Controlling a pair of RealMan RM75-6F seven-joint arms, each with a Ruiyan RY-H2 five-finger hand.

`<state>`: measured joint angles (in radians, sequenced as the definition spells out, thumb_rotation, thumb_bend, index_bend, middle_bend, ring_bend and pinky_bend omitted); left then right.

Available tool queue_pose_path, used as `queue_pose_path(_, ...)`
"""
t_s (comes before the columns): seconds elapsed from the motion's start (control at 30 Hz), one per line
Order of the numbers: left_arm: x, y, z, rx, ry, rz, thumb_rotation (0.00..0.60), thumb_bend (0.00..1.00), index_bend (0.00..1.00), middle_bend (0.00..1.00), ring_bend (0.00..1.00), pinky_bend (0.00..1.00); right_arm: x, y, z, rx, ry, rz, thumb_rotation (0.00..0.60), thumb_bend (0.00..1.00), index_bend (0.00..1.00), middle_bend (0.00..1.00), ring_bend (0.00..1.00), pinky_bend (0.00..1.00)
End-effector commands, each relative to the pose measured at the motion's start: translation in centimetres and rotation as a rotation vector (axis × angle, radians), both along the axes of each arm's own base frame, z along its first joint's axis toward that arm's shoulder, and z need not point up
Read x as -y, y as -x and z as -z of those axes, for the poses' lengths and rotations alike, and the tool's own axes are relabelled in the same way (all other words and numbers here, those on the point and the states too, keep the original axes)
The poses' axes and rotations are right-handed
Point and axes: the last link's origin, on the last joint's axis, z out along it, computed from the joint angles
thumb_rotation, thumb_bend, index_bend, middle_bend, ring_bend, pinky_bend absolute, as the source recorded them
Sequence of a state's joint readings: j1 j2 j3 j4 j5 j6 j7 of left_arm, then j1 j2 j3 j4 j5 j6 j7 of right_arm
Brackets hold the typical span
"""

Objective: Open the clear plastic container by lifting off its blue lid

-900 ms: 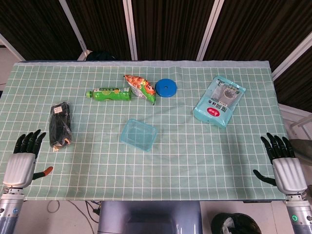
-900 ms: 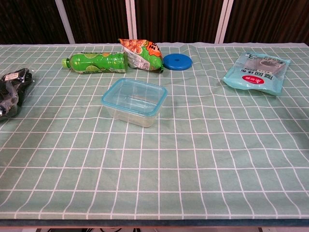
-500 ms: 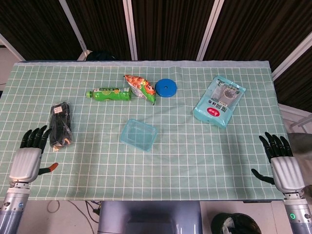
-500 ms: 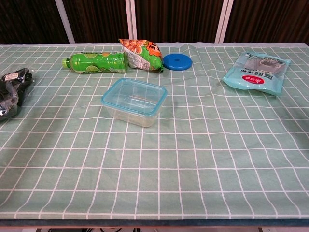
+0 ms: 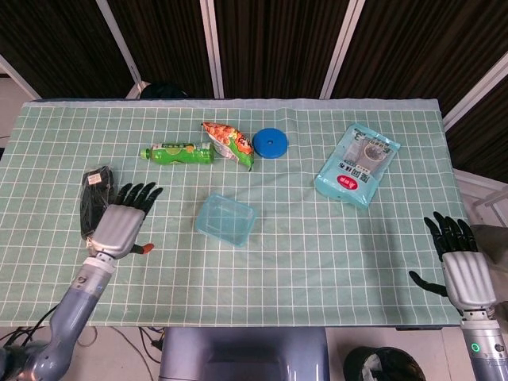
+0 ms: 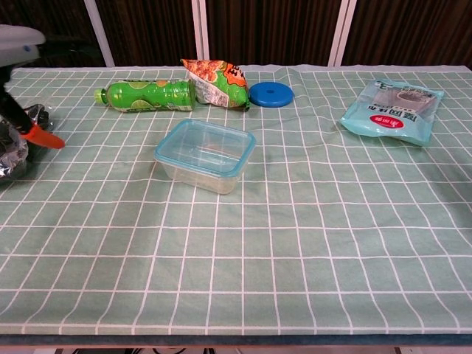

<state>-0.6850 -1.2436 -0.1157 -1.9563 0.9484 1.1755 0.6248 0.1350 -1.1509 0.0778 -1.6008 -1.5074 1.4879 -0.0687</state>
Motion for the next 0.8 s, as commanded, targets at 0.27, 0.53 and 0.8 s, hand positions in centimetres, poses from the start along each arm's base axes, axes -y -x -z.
queue_pose_path(0.27,-4.3,-6.3,6.2,-0.095,0.17,0.042,0.6,0.0,0.0,0.0,0.0,0.02,0.5,0.4,-0.1,0.013,0.005,0.027,0.6,0.28,0.0,0.0,0.0,0.0)
queue_pose_path(0.53,-5.9,-8.3,8.7,-0.153,0.222,0.05,0.6,0.0,0.0,0.0,0.0,0.02,0.7,0.5,-0.1,0.027,0.005,0.042,0.6,0.28,0.0,0.0,0.0,0.0)
queue_pose_path(0.8,-7.3,-9.1,10.4,-0.208,0.251,0.043,0.6,0.0,0.0,0.0,0.0,0.02,0.8,0.6,-0.2,0.033,0.01,0.054,0.6,0.28,0.0,0.0,0.0,0.0)
